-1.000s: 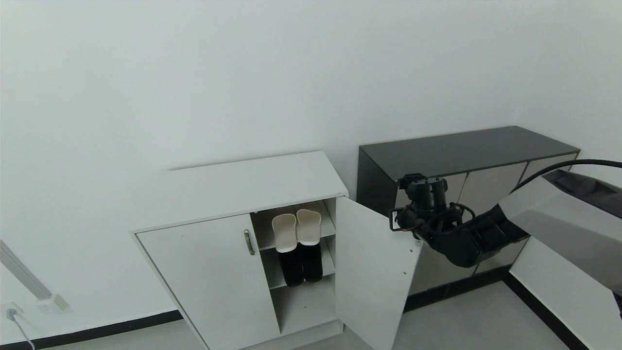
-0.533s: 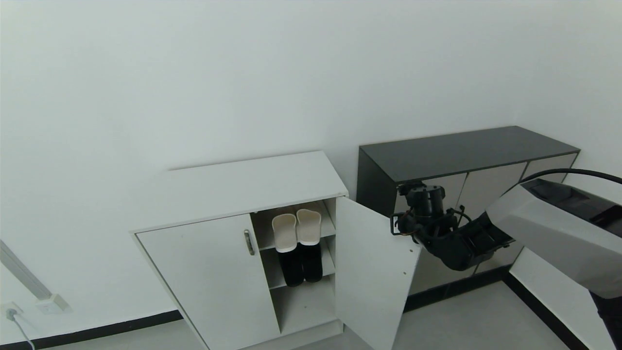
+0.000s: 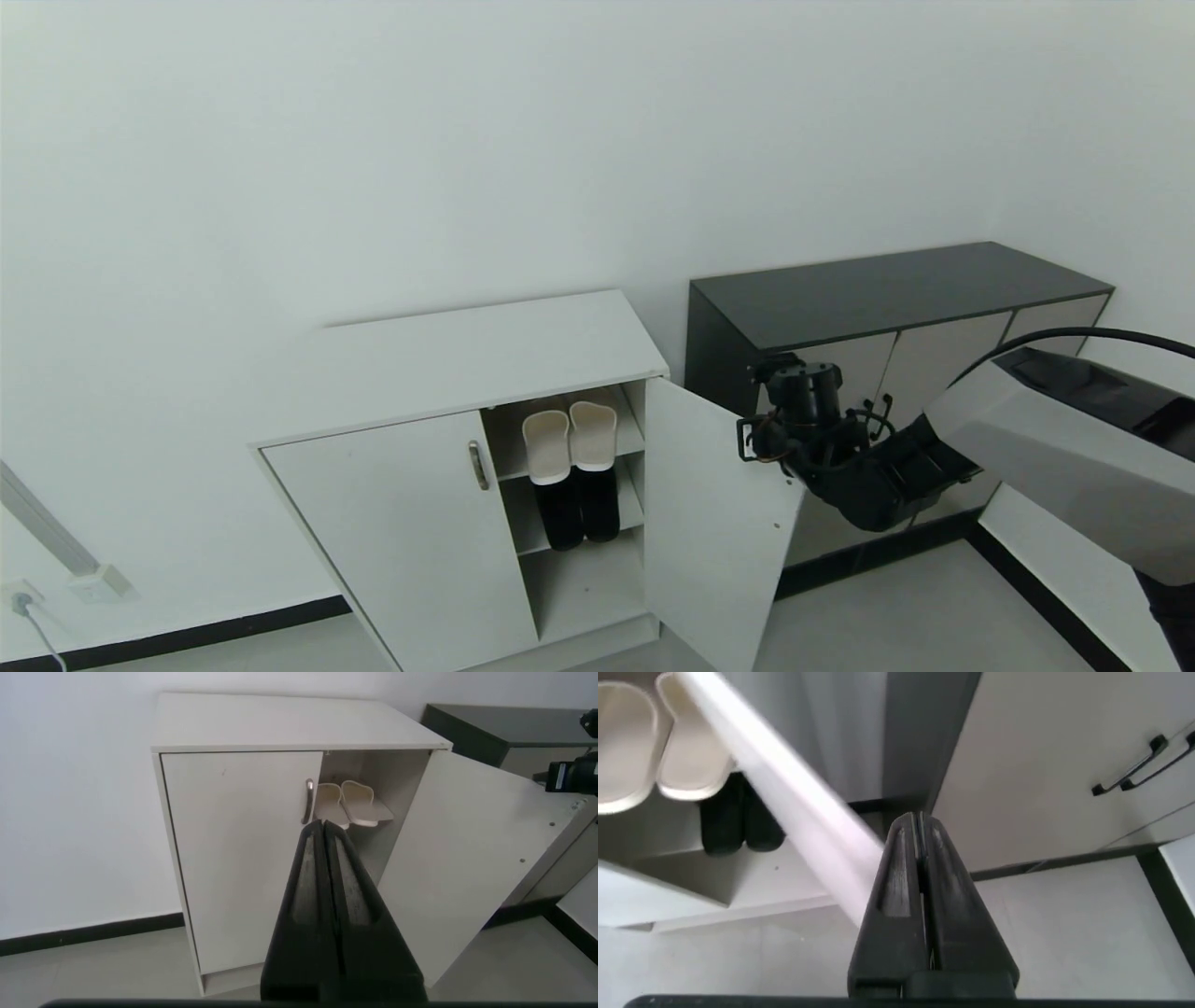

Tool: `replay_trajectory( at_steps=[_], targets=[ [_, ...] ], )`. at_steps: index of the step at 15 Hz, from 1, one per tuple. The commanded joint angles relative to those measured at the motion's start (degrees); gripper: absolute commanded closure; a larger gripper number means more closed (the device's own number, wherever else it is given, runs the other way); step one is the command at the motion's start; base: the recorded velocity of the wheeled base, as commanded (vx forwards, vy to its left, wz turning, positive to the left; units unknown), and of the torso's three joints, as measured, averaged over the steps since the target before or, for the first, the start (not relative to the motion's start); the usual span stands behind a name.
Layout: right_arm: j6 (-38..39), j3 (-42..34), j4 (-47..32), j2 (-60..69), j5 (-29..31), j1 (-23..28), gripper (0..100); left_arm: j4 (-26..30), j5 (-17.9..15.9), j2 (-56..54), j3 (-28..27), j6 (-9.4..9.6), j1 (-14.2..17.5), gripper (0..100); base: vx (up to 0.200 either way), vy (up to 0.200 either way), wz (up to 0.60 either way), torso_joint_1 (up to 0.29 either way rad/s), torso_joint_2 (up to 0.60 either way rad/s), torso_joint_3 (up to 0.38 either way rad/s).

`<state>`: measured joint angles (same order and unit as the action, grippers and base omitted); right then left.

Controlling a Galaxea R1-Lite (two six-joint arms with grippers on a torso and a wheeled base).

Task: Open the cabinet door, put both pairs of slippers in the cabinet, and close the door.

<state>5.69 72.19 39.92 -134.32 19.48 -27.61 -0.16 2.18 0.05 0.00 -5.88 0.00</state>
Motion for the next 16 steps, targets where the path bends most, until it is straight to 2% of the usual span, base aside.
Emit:
replay_trajectory(
  at_steps=[1,4,8,16],
  targets=[
    [0.02,-2.14,0.15,2.04,0.03,-2.36,100,-0.02,0.02,0.04,0.00,-0.01,0.00,100,0.000,0.000,0.00,0.000,0.00,0.000],
    [0.11,-6.01,1.38,5.12,0.21,-6.49,100,-0.11,0.02,0.04,0.00,-0.01,0.00,100,0.000,0.000,0.00,0.000,0.00,0.000],
    [0.11,-9.35,2.35,8.81,-0.06,-9.30,100,-0.02,0.02,0.04,0.00,-0.10,0.00,100,0.000,0.000,0.00,0.000,0.00,0.000],
    [-0.95,-12.25,3.14,10.21,-0.06,-10.27,100,-0.02,0.02,0.04,0.00,-0.10,0.00,100,0.000,0.000,0.00,0.000,0.00,0.000]
  ],
)
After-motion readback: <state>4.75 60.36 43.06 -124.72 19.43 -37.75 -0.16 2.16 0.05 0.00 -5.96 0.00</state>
